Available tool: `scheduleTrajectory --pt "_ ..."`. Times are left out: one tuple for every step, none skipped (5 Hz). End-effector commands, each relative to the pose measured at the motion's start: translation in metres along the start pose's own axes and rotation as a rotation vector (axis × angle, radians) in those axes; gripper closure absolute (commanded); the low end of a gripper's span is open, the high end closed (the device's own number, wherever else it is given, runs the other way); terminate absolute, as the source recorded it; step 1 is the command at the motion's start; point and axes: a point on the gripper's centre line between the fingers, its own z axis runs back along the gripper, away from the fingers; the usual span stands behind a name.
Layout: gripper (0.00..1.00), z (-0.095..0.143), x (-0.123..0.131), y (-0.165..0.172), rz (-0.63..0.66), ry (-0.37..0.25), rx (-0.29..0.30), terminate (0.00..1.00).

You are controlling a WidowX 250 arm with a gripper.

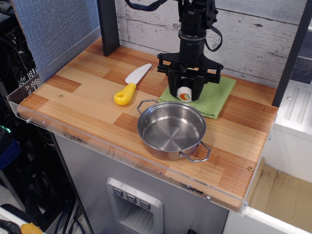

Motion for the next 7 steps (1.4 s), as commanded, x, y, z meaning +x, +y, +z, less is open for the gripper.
scheduleTrajectory --pt "1.0 0.077 -0.016 0.003 0.026 -0.177 -0.042 0.0" --pt "1.0 0.097 -0.044 0.002 0.044 -0.195 -0.047 0.0" --pt "1.0 0.088 -0.068 -0.002 0.016 -0.14 -0.04 0.0" --pt "1.0 0.065 -0.088 0.002 -0.007 -0.053 -0.014 0.0" --pt "1.0 0.04 -0.096 0.012 -0.017 0.024 0.02 0.0" --pt "1.0 0.02 -0.093 0.019 -0.001 0.069 0.037 0.0" --pt "0.0 0.024 -0.088 0.015 -0.005 0.048 0.028 0.0"
